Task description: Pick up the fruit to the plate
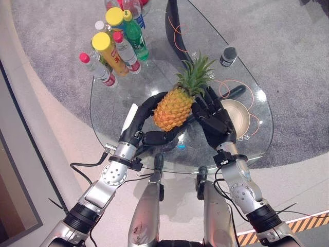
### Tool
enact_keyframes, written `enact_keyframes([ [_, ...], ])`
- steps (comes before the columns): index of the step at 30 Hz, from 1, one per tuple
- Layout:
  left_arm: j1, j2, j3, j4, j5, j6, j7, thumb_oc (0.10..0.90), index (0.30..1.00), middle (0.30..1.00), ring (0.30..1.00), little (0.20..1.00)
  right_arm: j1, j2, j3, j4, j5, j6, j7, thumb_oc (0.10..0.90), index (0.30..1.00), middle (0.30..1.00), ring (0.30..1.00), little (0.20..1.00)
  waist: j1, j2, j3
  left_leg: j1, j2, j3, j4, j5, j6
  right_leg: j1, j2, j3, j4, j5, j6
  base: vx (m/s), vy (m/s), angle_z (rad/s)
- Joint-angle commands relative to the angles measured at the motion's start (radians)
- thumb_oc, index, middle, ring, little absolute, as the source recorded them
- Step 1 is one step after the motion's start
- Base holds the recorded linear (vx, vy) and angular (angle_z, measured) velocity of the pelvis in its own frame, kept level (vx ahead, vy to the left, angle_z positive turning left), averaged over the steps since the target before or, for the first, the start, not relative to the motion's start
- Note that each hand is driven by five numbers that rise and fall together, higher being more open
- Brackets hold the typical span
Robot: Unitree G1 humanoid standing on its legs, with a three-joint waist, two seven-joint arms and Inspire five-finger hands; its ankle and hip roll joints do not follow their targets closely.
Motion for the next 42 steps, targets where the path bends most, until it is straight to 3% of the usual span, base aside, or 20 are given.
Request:
enact_keyframes([
  [1,-0.094,0.035,-0.022,-0.174,0.021,-0.157,-0.034,0.1,0.3,0.3,0.3,0.2,-0.119,0.025,0.0,-0.128,-0.005,-0.081,0.126,0.8,0.9,0.9,0.9,0.9,-0.019,-0.05,-0.02,-0.02,-0.075,0.007,0.217,-0.128,0.065,0.098,0.0,-0.063,-0.271,0.25,-0.005,0.0,0.0,0.0],
  [7,-0.097,0.04,-0.024,-0.165,0.011,-0.155,-0.044,0.1,0.3,0.3,0.3,0.2,-0.127,0.021,-0.006,-0.125,0.003,-0.081,0.156,0.8,0.9,0.9,0.9,0.9,-0.019,-0.051,-0.02,-0.019,-0.075,0.008,0.22,-0.13,0.065,0.1,0.0,-0.064,-0.272,0.25,-0.003,0.0,0.0,0.0],
  [8,-0.1,0.055,-0.025,-0.147,0.003,-0.154,-0.056,0.1,0.3,0.3,0.3,0.2,-0.139,0.0,-0.018,-0.123,0.027,-0.057,0.23,0.8,0.9,0.9,0.9,0.9,-0.019,-0.053,-0.02,-0.021,-0.077,0.008,0.224,-0.134,0.064,0.101,-0.002,-0.064,-0.276,0.252,0.002,0.0,0.0,0.0],
  [11,-0.103,0.058,-0.028,-0.137,-0.001,-0.151,-0.072,0.1,0.3,0.3,0.3,0.2,-0.145,-0.015,-0.023,-0.111,0.037,-0.055,0.258,0.8,0.9,0.9,0.9,0.9,-0.018,-0.053,-0.02,-0.022,-0.075,0.008,0.226,-0.135,0.064,0.1,-0.004,-0.065,-0.277,0.253,0.002,0.0,0.0,0.0],
  [21,-0.111,0.074,-0.043,-0.103,0.0,-0.139,-0.091,0.1,0.3,0.3,0.3,0.2,-0.16,-0.031,-0.041,-0.09,0.093,-0.079,0.348,0.8,0.9,0.9,0.9,0.9,-0.02,-0.052,-0.02,-0.026,-0.074,0.015,0.231,-0.137,0.062,0.092,-0.008,-0.07,-0.274,0.256,0.008,0.0,0.0,0.0],
  [28,-0.108,0.08,-0.049,-0.07,-0.014,-0.134,-0.097,0.1,0.3,0.3,0.3,0.2,-0.169,-0.026,-0.061,-0.102,0.192,-0.087,0.51,0.8,0.9,0.9,0.9,0.9,-0.022,-0.05,-0.02,-0.038,-0.074,0.016,0.241,-0.145,0.063,0.08,-0.009,-0.07,-0.27,0.255,0.01,0.0,0.0,0.0],
  [37,-0.111,0.076,-0.059,-0.06,0.009,-0.128,-0.109,0.1,0.3,0.3,0.3,0.2,-0.167,-0.011,-0.083,-0.101,0.206,-0.104,0.469,0.8,0.9,0.9,0.9,0.9,-0.026,-0.05,-0.02,-0.046,-0.074,0.02,0.244,-0.146,0.063,0.07,-0.01,-0.068,-0.266,0.255,0.013,0.0,0.0,0.0],
  [42,-0.128,0.087,-0.102,-0.044,0.013,-0.09,-0.205,0.1,0.3,0.3,0.3,0.2,-0.187,-0.011,-0.085,-0.084,0.234,-0.115,0.468,0.8,0.9,0.9,0.9,0.9,-0.028,-0.045,-0.02,-0.051,-0.075,0.02,0.243,-0.147,0.063,0.062,-0.013,-0.07,-0.266,0.258,0.014,0.0,0.0,0.0],
])
